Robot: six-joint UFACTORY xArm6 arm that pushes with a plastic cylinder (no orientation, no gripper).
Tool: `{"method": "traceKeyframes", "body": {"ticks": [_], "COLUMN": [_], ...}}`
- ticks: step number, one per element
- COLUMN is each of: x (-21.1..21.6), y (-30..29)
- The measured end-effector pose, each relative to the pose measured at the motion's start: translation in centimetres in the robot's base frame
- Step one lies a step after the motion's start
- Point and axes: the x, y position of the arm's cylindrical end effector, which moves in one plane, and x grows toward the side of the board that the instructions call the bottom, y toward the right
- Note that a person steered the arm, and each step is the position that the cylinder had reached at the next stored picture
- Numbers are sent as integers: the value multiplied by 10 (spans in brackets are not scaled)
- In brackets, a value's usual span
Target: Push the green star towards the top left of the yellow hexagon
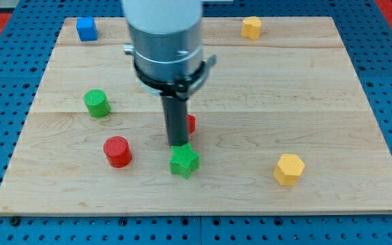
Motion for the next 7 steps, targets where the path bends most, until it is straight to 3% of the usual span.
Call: {"method": "traceKeyframes", "body": {"ticks": [1,2,3,5,7], "x": [7,46,56,50,43], "y": [-42,-16,56,44,94]}}
